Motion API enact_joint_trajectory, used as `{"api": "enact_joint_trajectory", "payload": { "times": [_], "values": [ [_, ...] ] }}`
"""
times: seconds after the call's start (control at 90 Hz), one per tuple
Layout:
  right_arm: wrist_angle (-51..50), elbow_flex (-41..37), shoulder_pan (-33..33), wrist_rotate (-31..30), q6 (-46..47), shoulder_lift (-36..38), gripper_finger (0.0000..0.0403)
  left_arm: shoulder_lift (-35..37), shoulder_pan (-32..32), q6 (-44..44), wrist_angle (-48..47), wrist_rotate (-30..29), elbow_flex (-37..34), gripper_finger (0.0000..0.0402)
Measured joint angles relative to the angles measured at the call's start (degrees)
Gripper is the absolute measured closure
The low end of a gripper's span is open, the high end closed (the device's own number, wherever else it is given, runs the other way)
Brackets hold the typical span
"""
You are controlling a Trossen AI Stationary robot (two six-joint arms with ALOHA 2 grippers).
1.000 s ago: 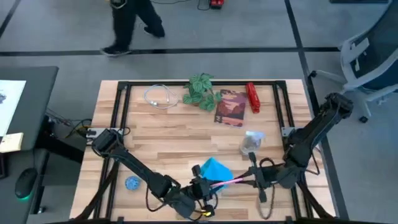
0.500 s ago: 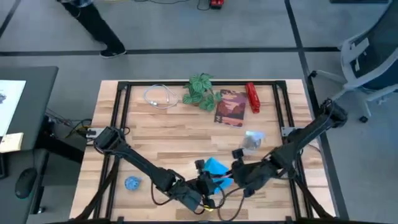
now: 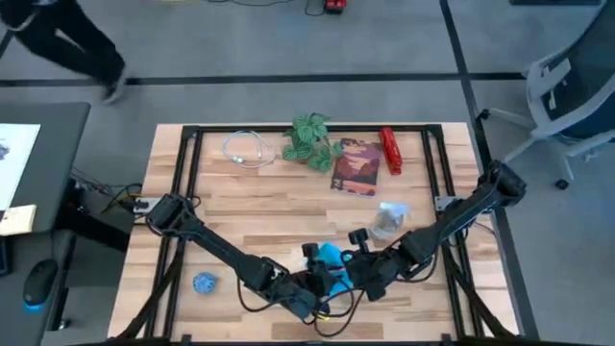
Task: Apply microfiber cloth
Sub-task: Wipe the back and front of the pink cellphone with the blue microfiber cloth
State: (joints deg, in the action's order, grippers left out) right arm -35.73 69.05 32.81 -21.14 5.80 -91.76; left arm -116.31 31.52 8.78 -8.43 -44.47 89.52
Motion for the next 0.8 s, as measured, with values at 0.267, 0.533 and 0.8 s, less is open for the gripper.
{"api": "enact_joint_trajectory", "payload": {
  "times": [0.267, 0.533, 0.8],
  "values": [
    [-2.23, 1.14, -2.27, 11.81, 1.16, -2.18, 0.0383, -5.40, -1.17, 0.00, 2.57, 2.35, -0.02, 0.0326],
    [-2.68, 1.26, -2.23, 11.81, 0.79, -3.44, 0.0383, -6.73, -1.32, 1.78, 5.62, 1.90, -0.02, 0.0326],
    [-3.54, 2.66, -2.06, 12.07, 1.05, -3.74, 0.0380, -6.56, -2.11, 4.10, 3.72, 1.88, 2.01, 0.0377]
  ]
}}
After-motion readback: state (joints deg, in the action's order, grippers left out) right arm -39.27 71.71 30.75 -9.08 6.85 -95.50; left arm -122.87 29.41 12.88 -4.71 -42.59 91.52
